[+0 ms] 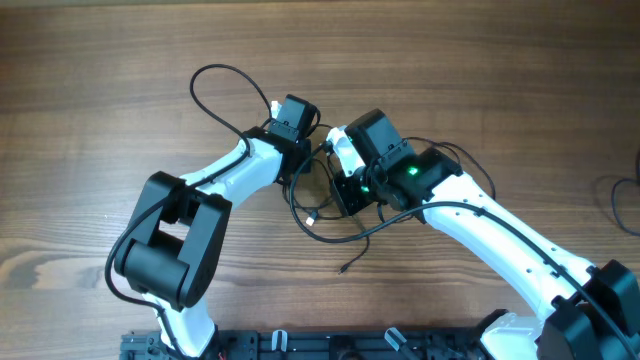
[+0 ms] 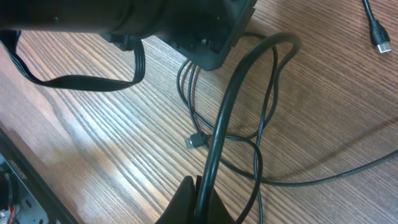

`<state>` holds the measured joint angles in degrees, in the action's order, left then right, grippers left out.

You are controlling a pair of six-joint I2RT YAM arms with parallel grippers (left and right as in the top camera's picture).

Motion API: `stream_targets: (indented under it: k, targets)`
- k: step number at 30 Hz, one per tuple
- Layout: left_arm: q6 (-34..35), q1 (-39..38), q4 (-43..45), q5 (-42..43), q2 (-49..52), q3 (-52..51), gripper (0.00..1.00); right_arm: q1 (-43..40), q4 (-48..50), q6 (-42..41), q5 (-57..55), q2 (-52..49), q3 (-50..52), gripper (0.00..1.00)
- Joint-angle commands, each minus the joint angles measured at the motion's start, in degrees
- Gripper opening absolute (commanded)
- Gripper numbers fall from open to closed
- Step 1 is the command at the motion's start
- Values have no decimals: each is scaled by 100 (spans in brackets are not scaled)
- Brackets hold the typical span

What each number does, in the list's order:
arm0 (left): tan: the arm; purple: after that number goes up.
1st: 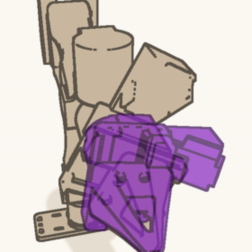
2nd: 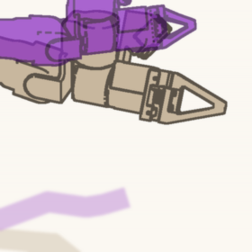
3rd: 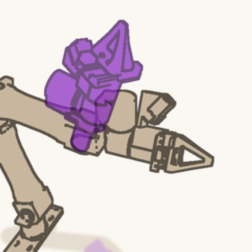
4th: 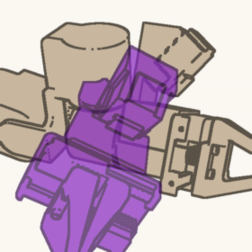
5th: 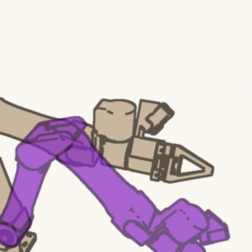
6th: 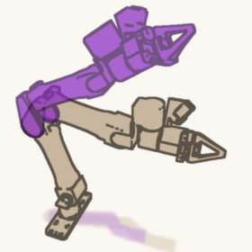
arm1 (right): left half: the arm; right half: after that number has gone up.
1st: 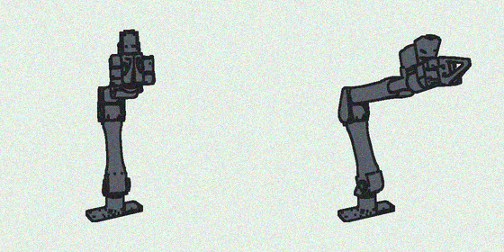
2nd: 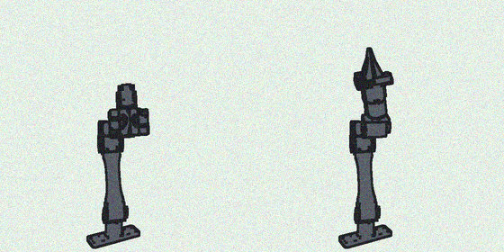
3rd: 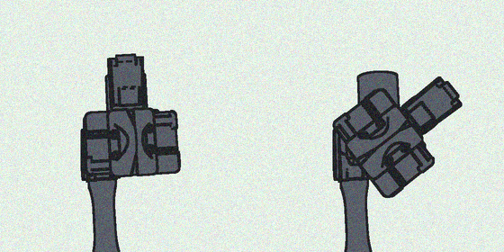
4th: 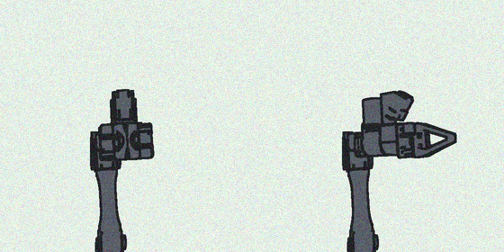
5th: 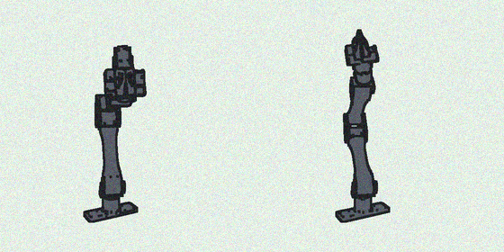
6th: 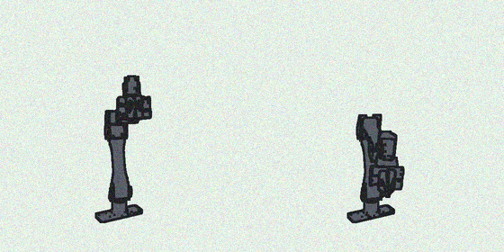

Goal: Untangle cables

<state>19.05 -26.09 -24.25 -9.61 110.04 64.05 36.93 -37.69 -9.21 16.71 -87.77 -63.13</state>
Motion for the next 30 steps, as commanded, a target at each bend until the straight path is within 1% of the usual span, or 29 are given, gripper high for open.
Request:
stream_targets:
  k: [1,3,4,5,8,11,15,17,19,22,23,24,27,28,29,30]
  targets:
    - [-39,70,-339,-216,378,-188,4,-33,-61,4,-262,291,20,4]
    - [-37,122,-516,-439,378,-188,4,-111,-160,2,-699,498,13,4]
    - [-15,256,-697,-658,365,-184,4,-264,-302,-7,-1259,787,13,4]
    - [-17,356,-798,-750,363,-170,4,-369,-369,-33,-1567,957,13,4]
    - [-17,785,-1102,-960,343,-87,4,-826,-516,-538,-2830,1576,13,4]
    - [83,1296,-1342,-955,334,24,4,-1443,-544,-1086,-3919,2240,13,4]
    - [546,2035,-1565,-857,332,70,4,-2404,-518,-1346,-4398,3110,13,4]
    - [562,2319,-1589,-483,332,68,4,-2844,-509,-1351,-4365,3469,13,4]
    - [562,2538,-1572,66,332,68,4,-3101,-533,-1346,-4271,3683,15,4]
    - [562,2715,-1541,1008,332,68,5,-3294,-660,-1344,-3908,3842,15,4]
    - [557,2741,-1523,1405,332,68,7,-3298,-721,-1342,-3866,3849,15,4]
    - [520,2739,-1519,1628,332,70,11,-3298,-798,-1346,-3869,3840,15,4]
    - [264,2704,-1624,1821,308,188,36,-3298,-916,-1351,-3873,3707,15,4]
    - [197,2688,-1718,1818,289,264,50,-3298,-918,-1351,-3873,3670,15,4]
    - [125,2664,-1862,1818,238,382,87,-3298,-918,-1412,-3877,3606,15,4]
    - [92,2632,-2009,1818,181,518,100,-3298,-918,-1515,-3897,3571,15,4]
